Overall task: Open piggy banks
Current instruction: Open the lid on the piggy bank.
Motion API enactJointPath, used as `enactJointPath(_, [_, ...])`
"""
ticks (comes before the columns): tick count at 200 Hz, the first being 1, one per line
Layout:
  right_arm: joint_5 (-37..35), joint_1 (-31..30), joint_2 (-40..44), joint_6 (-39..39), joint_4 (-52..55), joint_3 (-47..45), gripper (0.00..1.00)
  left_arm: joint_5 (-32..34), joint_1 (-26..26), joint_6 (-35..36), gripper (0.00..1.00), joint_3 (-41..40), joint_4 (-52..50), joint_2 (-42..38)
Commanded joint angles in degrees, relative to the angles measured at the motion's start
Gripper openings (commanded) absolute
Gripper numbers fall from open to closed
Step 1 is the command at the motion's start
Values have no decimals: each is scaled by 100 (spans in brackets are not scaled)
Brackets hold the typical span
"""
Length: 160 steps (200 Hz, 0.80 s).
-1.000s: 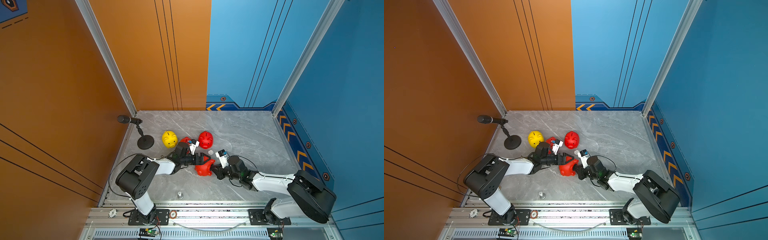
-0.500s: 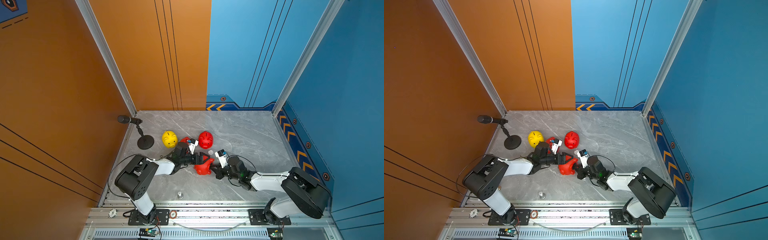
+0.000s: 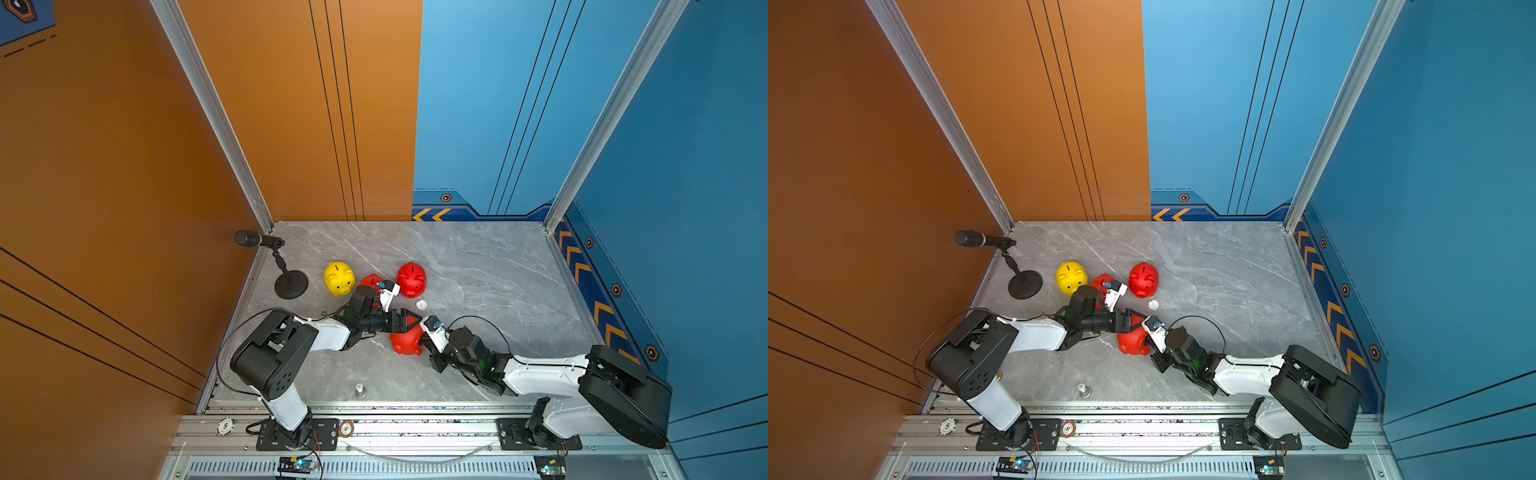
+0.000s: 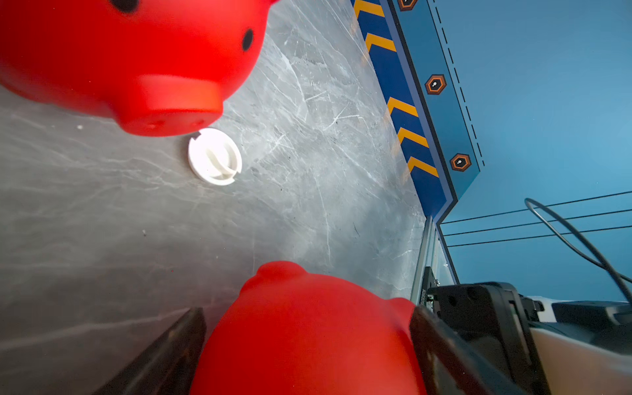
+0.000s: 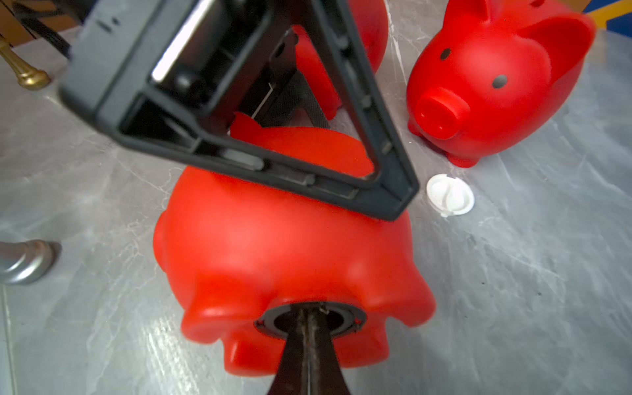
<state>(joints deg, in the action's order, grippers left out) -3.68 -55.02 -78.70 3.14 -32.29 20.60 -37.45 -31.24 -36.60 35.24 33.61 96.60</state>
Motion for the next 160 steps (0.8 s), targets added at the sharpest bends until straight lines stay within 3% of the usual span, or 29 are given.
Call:
enactJointPath(1, [16, -329, 98, -600, -652, -64, 0, 168, -338, 114, 93, -388, -1405, 505])
enactJointPath(59, [-1283, -917, 146, -1212, -635, -87, 0, 410, -330, 159, 93, -273, -1957, 362])
enactJointPath(123, [-2977, -1776, -383, -1883, -353, 207, 0, 825, -326, 154, 91, -73, -2631, 247])
enactJointPath(160, [-3216, -1939, -301, -1957, -300, 77, 0, 1120, -330, 231, 91, 15, -2903, 263])
